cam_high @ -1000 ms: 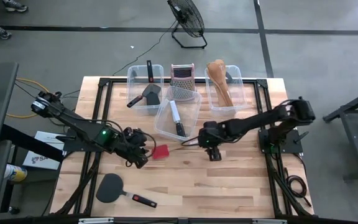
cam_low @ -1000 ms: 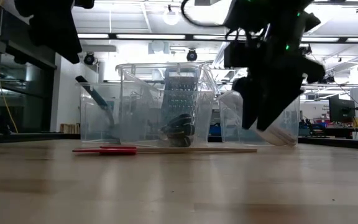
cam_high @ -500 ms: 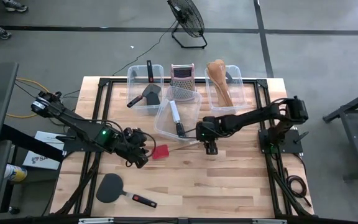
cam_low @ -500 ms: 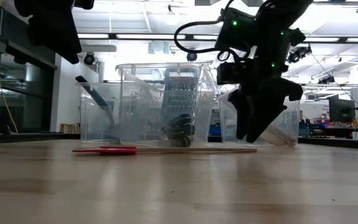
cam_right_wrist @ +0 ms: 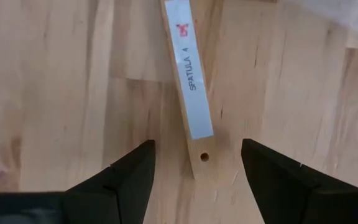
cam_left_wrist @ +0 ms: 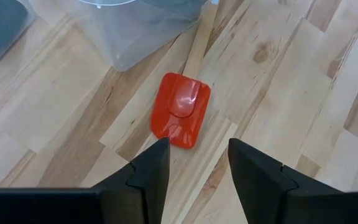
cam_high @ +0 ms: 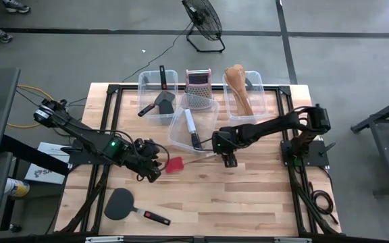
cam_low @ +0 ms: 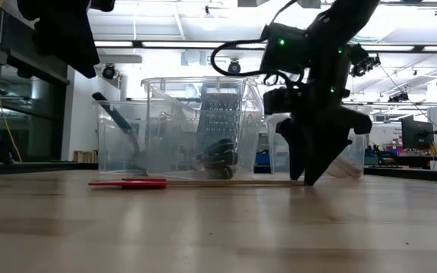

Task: Pick & Place Kitchen Items
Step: Put the red spatula into the left transparent bin

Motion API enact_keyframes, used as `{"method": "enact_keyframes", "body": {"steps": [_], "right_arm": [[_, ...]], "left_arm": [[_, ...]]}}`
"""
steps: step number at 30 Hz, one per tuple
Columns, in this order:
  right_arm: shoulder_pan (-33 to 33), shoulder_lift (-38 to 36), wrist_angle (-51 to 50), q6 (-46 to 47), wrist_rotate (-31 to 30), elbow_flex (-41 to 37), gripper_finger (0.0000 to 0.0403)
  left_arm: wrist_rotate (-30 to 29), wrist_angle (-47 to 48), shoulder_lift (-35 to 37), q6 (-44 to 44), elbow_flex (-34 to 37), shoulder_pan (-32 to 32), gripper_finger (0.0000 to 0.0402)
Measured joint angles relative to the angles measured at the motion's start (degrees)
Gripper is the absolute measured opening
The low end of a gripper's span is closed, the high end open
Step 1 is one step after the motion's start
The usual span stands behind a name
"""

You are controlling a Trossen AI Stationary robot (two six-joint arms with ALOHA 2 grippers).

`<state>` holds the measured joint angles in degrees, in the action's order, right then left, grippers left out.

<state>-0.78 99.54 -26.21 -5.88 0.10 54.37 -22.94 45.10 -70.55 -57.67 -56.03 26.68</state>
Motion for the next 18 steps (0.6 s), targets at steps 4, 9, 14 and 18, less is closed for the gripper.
{"method": "enact_keyframes", "body": {"steps": [4,9,14,18], "right_arm": [[0.0,1.9,0.6,0.1,0.3,0.1,0.0231],[-0.1,2.8,0.6,0.5,2.2,0.2,0.0231],[0.0,2.9,0.1,3.1,2.4,0.2,0.0206],[0.1,2.9,-0.2,3.3,2.4,0.2,0.0161]], "left_arm": [[0.0,0.1,0.0,-0.3,0.0,0.0,0.0161],[0.2,0.0,0.0,-0.7,0.0,0.0,0.0161],[0.4,0.1,0.0,-1.1,0.0,0.0,0.0161],[1.1,0.0,0.0,-1.1,0.0,0.0,0.0161]]}}
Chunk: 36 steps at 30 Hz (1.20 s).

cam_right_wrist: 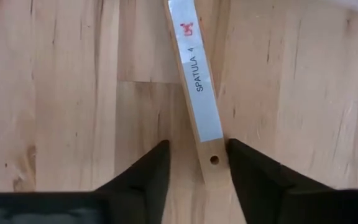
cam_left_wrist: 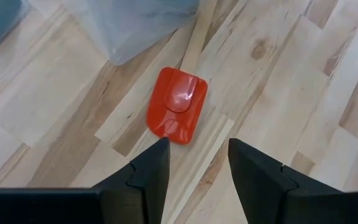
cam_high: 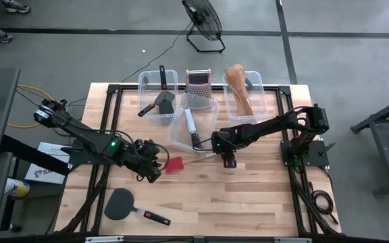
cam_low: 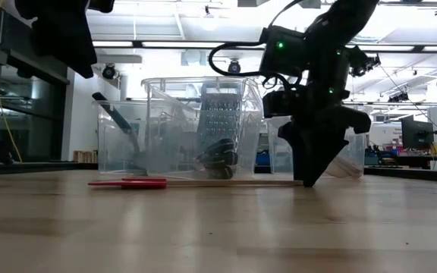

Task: Pick & Place Kitchen Items
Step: Put the red spatula into the left transparent bin

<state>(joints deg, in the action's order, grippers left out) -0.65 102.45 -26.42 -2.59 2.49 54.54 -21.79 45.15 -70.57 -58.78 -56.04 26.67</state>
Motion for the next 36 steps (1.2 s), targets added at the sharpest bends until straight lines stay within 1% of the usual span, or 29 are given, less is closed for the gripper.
{"method": "enact_keyframes", "body": {"steps": [7,10,11,15,18,20,22,28,32,36], "right_arm": [[0.1,0.1,-0.8,0.0,0.1,-0.1,0.0078],[0.2,0.1,-1.8,0.1,1.1,0.0,0.0041],[0.4,0.1,-2.4,0.4,1.3,0.0,0.0034],[2.1,0.1,-4.4,1.9,2.1,0.0,0.0034],[3.5,0.1,-5.8,3.0,5.5,0.0,0.0034],[4.7,-0.2,-6.9,4.2,9.2,-0.1,0.0010],[5.8,-1.2,-7.1,5.0,10.9,-0.2,0.0001],[7.7,-5.8,-8.0,8.0,9.6,-0.5,0.0002],[8.6,-6.8,-8.4,9.4,9.9,-0.4,0.0000],[10.0,-6.8,-7.5,10.1,6.5,-0.4,0.0001]], "left_arm": [[1.0,0.0,0.0,-0.1,0.0,0.0,0.0161],[1.5,0.0,0.0,-0.2,0.0,0.0,0.0161],[1.5,0.0,0.0,-0.2,0.0,0.0,0.0161],[1.5,-0.2,0.0,-0.2,0.0,0.0,0.0161],[1.5,-0.3,0.0,-0.2,0.0,0.0,0.0161],[1.7,-0.5,0.0,-0.2,0.0,0.0,0.0161],[1.8,-0.7,0.0,-0.2,0.0,0.0,0.0161],[1.8,-1.8,0.0,-0.2,0.0,0.0,0.0161],[1.8,-1.7,0.0,-0.2,0.0,0.0,0.0161],[1.8,-1.8,0.0,-0.2,-0.1,0.0,0.0161]]}}
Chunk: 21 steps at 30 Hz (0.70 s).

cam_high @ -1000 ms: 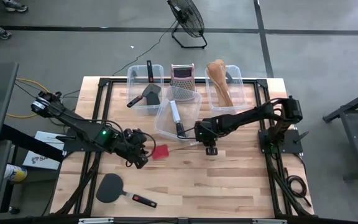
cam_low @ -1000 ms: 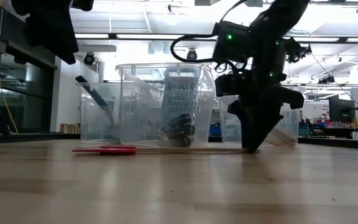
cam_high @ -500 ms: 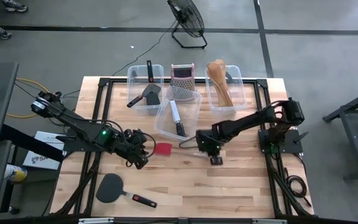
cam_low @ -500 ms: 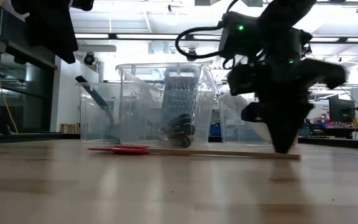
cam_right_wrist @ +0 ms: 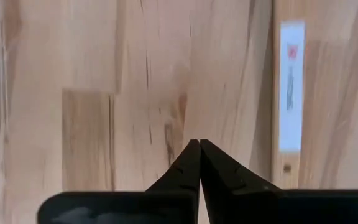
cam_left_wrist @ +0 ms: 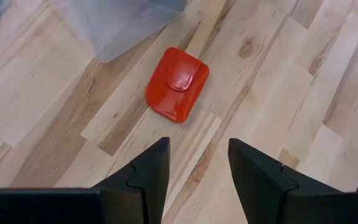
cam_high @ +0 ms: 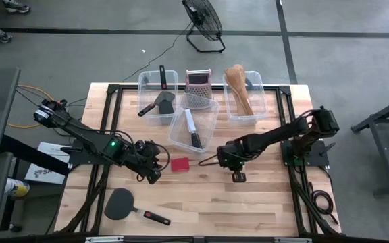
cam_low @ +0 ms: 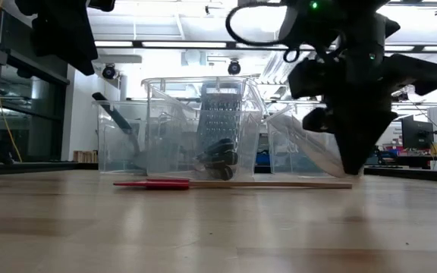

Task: Pick & Place Kitchen Items
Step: Put the red spatula into the left transparent bin

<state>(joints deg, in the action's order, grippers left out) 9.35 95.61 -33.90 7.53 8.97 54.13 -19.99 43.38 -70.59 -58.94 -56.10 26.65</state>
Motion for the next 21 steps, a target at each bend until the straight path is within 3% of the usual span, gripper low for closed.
{"method": "enact_keyframes", "body": {"steps": [10,14,21], "right_arm": [[-0.1,0.5,15.8,-2.2,-2.2,0.1,0.0021],[-0.4,0.5,15.9,-2.6,-6.9,0.1,0.0070],[-2.0,3.2,16.6,-4.9,-9.2,0.2,0.0175]], "left_arm": [[0.1,-0.1,0.0,-0.3,0.0,0.0,0.0161],[0.9,0.0,0.0,-0.9,0.0,0.0,0.0161],[1.3,0.1,0.0,-0.9,0.0,0.0,0.0161]]}}
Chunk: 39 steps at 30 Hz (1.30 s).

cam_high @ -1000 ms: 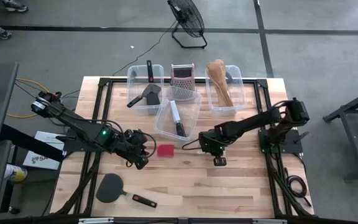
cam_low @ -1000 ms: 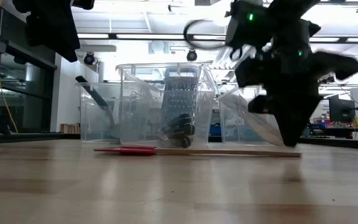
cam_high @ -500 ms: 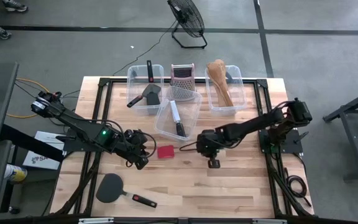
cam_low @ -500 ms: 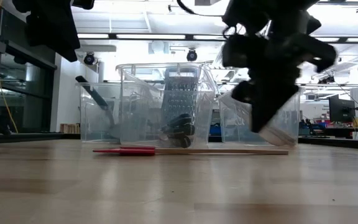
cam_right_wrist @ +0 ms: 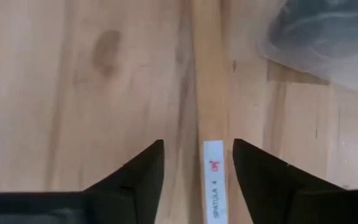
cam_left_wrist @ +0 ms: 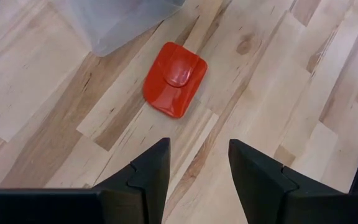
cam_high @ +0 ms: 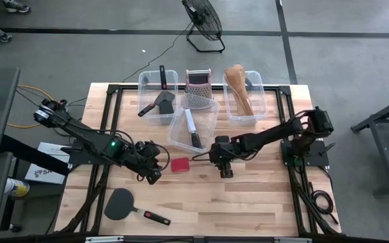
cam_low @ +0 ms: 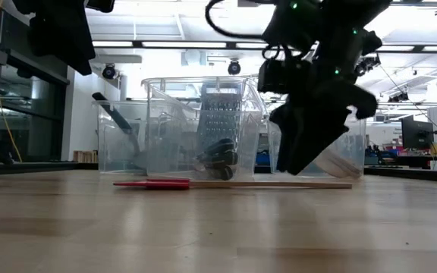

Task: Pick & Place Kitchen Items
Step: Put the red spatula into the left transparent bin

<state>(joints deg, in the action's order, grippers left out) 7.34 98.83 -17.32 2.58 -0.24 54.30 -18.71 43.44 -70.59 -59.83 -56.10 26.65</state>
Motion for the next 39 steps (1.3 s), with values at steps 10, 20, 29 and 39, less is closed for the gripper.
{"method": "enact_keyframes", "body": {"steps": [10,20,29,39], "right_arm": [[-1.9,4.5,0.6,0.2,-0.3,0.2,0.0188],[-2.1,6.2,-5.4,0.7,0.0,0.5,0.0158],[-0.5,6.2,-7.9,0.1,-1.6,0.5,0.0115],[1.4,6.2,-9.1,1.5,-2.9,0.5,0.0046]], "left_arm": [[0.3,0.0,0.0,-0.1,0.0,0.0,0.0161],[0.3,0.0,0.0,-0.5,0.0,0.0,0.0161],[0.3,0.0,0.0,-0.6,0.0,0.0,0.0161],[0.3,0.0,0.0,-0.6,0.0,0.0,0.0161]]}}
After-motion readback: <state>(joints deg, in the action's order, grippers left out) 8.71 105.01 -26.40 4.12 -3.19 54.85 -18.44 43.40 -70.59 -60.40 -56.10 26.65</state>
